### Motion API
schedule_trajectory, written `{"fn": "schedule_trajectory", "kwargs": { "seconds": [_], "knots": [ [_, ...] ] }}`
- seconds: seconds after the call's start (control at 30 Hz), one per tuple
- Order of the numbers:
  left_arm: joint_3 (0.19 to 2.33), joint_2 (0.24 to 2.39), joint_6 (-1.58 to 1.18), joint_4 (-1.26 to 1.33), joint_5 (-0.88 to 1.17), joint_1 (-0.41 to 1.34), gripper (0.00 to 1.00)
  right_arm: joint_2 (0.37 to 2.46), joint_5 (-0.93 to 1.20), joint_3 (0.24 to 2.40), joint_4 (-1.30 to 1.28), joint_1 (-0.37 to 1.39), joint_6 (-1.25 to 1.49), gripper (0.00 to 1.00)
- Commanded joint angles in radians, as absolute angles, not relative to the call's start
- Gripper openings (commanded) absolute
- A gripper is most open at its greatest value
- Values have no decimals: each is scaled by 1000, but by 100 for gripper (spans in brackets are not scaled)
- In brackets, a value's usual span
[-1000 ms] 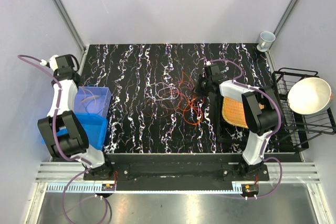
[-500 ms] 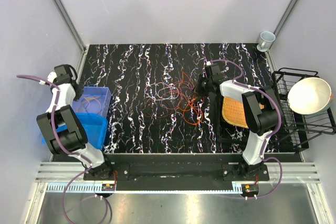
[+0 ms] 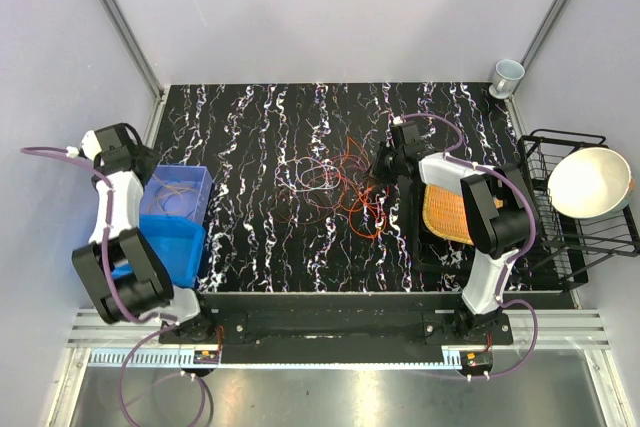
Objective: Untangle the cables
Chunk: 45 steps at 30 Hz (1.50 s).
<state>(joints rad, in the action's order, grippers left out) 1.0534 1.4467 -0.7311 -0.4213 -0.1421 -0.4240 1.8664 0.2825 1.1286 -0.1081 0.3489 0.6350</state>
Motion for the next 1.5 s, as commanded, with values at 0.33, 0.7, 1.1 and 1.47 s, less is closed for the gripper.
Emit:
{"fn": "schedule_trajectory", "kwargs": {
  "seconds": [0.33, 0.7, 1.1, 1.47],
  "knots": [
    [1137, 1128, -462, -379, -341, -34, 80, 1815, 394, 1097, -8, 342, 624, 0],
    [989, 1247, -396, -204, -230, 402, 67, 1688, 480, 1288, -101, 348, 670, 0],
    [970, 1448, -420, -137, -244, 534, 64, 1502, 470, 1691, -321, 382, 693, 0],
    [905, 1542, -462, -135, -252, 574, 57, 1490, 362, 1326, -353, 380, 681, 42]
  ]
}}
